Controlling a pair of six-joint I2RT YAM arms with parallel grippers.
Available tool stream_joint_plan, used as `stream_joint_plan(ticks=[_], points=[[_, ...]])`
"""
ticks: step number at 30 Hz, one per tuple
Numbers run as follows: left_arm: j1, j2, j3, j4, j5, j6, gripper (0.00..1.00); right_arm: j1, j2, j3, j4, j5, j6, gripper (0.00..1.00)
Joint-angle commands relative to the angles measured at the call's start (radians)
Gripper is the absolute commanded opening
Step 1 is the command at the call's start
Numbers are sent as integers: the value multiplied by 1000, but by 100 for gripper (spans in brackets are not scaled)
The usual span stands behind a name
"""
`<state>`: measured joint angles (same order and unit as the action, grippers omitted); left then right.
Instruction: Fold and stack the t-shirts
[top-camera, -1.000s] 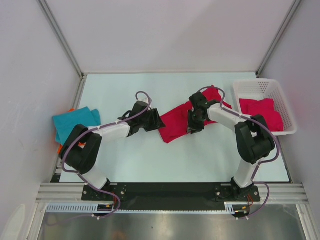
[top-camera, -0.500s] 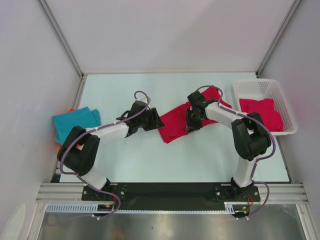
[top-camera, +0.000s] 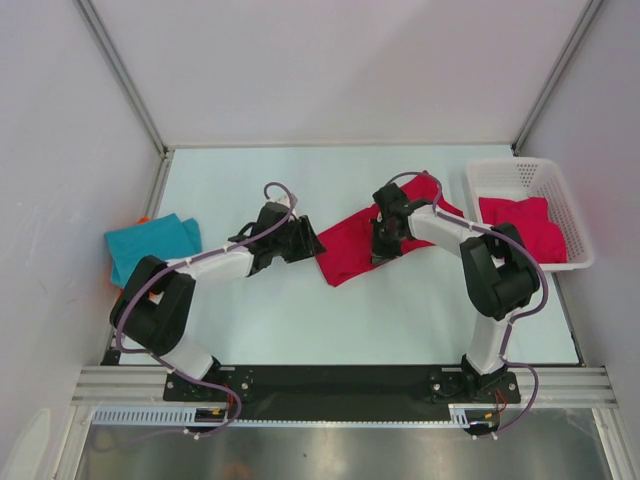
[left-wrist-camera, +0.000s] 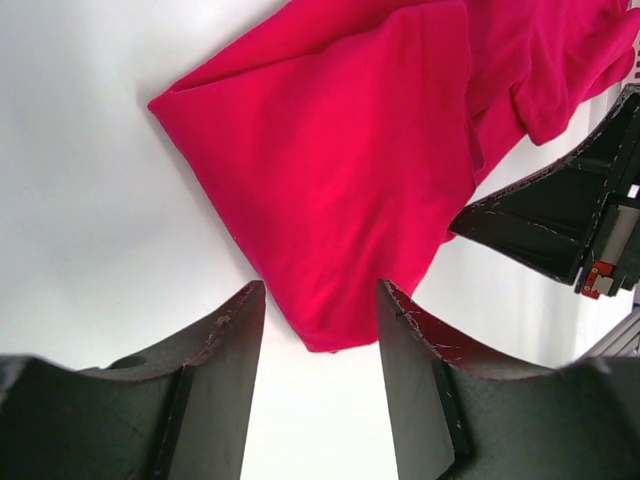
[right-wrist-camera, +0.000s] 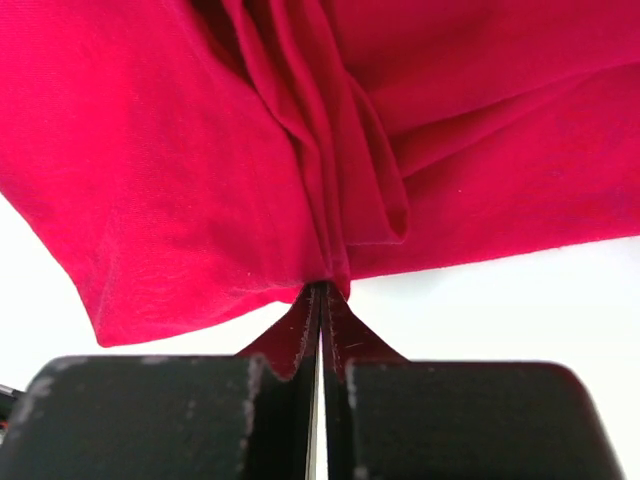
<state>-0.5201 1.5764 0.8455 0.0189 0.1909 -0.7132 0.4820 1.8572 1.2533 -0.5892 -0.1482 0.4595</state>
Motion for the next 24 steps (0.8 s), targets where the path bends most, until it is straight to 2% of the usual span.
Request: stream_joint_plan(ticks=[1, 9, 18, 20, 24], points=[[12, -56, -13, 18, 10, 24, 54, -19, -23, 34, -12, 22, -35, 0], [22, -76, -26, 21, 15, 23, 54, -108, -26, 147, -141, 214, -81, 0], [34, -84, -29, 23, 24, 23, 54, -157, 83, 255, -208, 227, -113, 0], [37, -84, -31, 24, 24, 24, 54, -152, 109, 252, -212, 214, -111, 3], [46, -78, -33, 26, 28, 26, 54, -120, 123, 229, -210, 197, -105, 18]])
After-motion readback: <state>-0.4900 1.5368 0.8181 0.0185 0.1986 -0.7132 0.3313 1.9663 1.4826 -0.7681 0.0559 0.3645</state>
